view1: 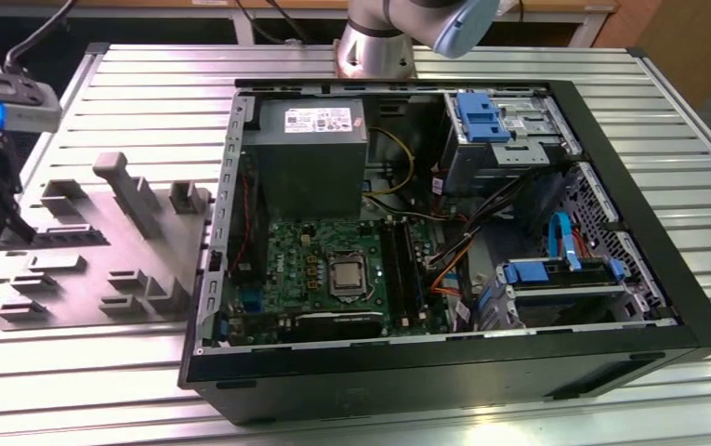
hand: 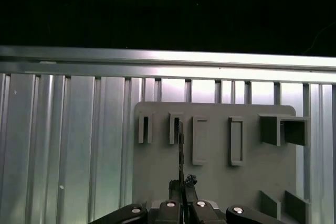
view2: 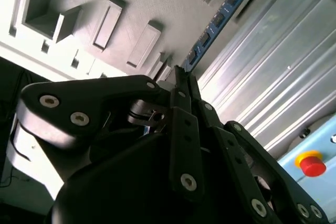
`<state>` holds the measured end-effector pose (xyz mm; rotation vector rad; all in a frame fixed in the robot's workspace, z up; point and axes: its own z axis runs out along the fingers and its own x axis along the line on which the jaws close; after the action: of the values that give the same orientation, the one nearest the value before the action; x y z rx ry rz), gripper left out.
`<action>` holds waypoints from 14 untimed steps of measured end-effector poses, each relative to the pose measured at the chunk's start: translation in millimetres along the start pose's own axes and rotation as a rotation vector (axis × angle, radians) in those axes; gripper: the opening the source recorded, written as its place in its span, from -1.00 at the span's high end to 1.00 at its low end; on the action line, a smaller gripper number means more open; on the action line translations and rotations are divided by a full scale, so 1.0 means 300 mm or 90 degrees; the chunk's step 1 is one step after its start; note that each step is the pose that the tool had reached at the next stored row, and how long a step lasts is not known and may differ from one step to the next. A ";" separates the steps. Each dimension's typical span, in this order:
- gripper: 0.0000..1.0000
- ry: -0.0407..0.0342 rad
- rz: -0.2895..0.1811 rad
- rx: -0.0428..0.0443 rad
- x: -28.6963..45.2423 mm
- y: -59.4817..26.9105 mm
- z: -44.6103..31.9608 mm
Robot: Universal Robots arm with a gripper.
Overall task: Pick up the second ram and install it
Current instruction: 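Pick up the second ram and move it above second insertion slot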
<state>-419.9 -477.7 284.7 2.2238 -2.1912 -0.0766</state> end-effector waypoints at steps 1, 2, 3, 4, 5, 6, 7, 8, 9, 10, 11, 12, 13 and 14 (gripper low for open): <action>0.73 0.0000 0.000 0.0000 0.000 0.001 -0.012; 0.73 -0.0001 0.000 0.0001 -0.001 0.001 -0.026; 0.73 0.0000 0.000 0.0000 -0.001 0.002 -0.040; 0.73 0.0000 0.000 0.0000 -0.001 0.003 -0.054; 0.73 0.0000 0.000 0.0000 -0.002 0.003 -0.068; 0.73 0.0000 0.000 0.0001 -0.002 0.004 -0.082; 0.73 0.0000 0.000 0.0001 -0.003 0.005 -0.096; 0.73 0.0000 0.000 0.0000 -0.003 0.005 -0.110; 0.73 0.0000 0.000 0.0000 -0.004 0.006 -0.124; 0.73 0.0000 0.000 0.0000 -0.004 0.007 -0.138; 0.73 0.0000 0.000 0.0000 -0.005 0.007 -0.152; 0.73 -0.0001 0.000 0.0001 -0.005 0.008 -0.168; 0.73 0.0000 0.000 0.0000 -0.005 0.009 -0.183; 0.73 0.0000 0.000 0.0000 -0.006 0.009 -0.197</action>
<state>-419.9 -477.3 343.9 2.2237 -2.1913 -0.0766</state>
